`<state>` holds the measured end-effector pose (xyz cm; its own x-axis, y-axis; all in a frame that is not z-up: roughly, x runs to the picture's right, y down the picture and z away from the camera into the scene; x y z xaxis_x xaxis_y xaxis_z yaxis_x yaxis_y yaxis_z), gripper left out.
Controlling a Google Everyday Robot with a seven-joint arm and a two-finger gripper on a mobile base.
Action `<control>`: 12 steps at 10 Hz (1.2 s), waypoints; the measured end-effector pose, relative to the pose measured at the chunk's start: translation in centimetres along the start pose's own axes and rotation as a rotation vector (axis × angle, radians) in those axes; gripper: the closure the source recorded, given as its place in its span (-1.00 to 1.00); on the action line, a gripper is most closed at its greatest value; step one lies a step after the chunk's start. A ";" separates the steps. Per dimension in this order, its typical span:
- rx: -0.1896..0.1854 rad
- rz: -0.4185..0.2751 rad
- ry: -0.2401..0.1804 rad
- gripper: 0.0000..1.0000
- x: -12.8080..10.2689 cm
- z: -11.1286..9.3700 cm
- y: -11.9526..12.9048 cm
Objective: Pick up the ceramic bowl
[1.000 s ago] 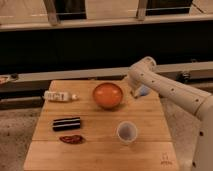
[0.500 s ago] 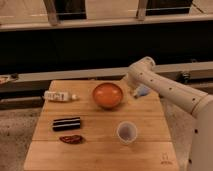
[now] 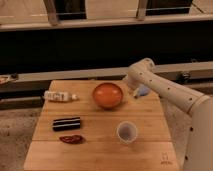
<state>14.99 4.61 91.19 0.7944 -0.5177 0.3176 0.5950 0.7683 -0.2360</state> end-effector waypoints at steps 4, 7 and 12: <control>-0.014 -0.006 -0.021 -0.60 -0.4 1.6 0.3; -0.022 -0.008 -0.034 -0.60 -0.7 2.8 0.4; -0.034 0.000 -0.048 -0.60 -2.0 5.2 0.0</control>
<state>12.73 7.64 95.34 0.7881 -0.4987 0.3607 0.5996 0.7545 -0.2668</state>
